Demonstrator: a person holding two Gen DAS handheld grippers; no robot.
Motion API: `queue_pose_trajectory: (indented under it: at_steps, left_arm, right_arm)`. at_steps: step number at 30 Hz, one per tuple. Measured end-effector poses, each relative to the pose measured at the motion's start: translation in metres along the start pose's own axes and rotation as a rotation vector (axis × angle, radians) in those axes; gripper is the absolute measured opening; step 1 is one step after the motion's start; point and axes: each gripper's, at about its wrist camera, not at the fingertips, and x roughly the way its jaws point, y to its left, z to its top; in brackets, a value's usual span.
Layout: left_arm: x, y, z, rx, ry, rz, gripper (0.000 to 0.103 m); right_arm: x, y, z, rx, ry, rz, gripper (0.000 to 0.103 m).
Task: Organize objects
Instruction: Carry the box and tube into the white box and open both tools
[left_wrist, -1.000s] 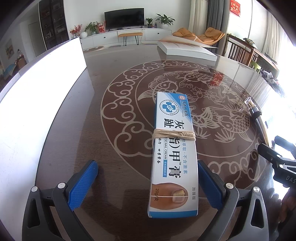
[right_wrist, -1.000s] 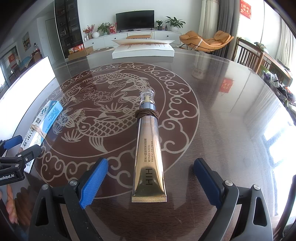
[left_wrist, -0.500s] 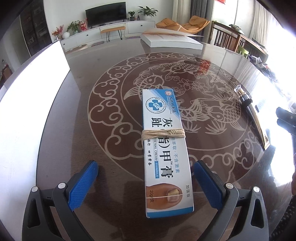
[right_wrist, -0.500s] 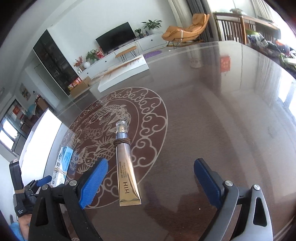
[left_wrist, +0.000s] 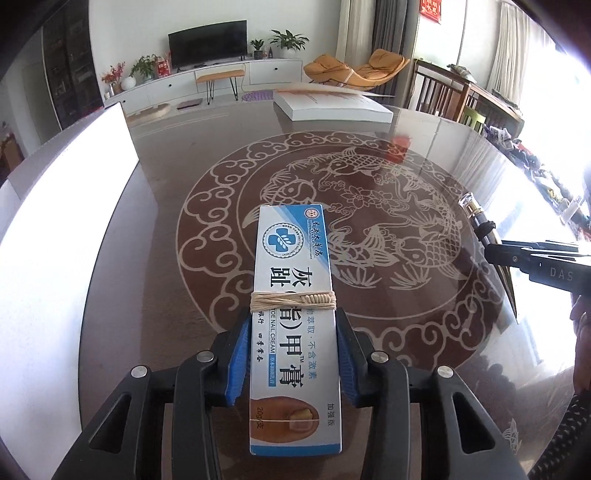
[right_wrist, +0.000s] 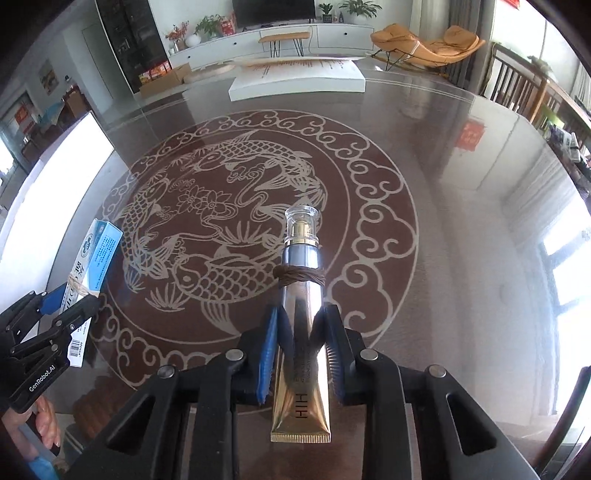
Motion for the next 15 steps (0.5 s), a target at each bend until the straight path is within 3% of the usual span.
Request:
queue_pose_trajectory:
  at_steps: [4,9,12,15]
  left_arm:
    - [-0.059,0.009,-0.011,-0.047,-0.118,-0.067,0.042]
    - [-0.133,0.039,-0.019,-0.125,-0.232,-0.123,0.042]
    - [-0.177,0.072,-0.020,-0.173,-0.293,-0.120,0.042]
    - [-0.212,0.120,-0.024,-0.218,-0.325,-0.055,0.042]
  right_arm:
    - [-0.047,0.008,-0.018,0.043,-0.077,0.141,0.026]
    - [-0.095,0.061,-0.023,-0.004,-0.136,0.256,0.026]
    - [-0.118,0.109,-0.017,-0.057,-0.160,0.338,0.026]
    - [-0.137,0.170,-0.005,-0.128,-0.181,0.427,0.026]
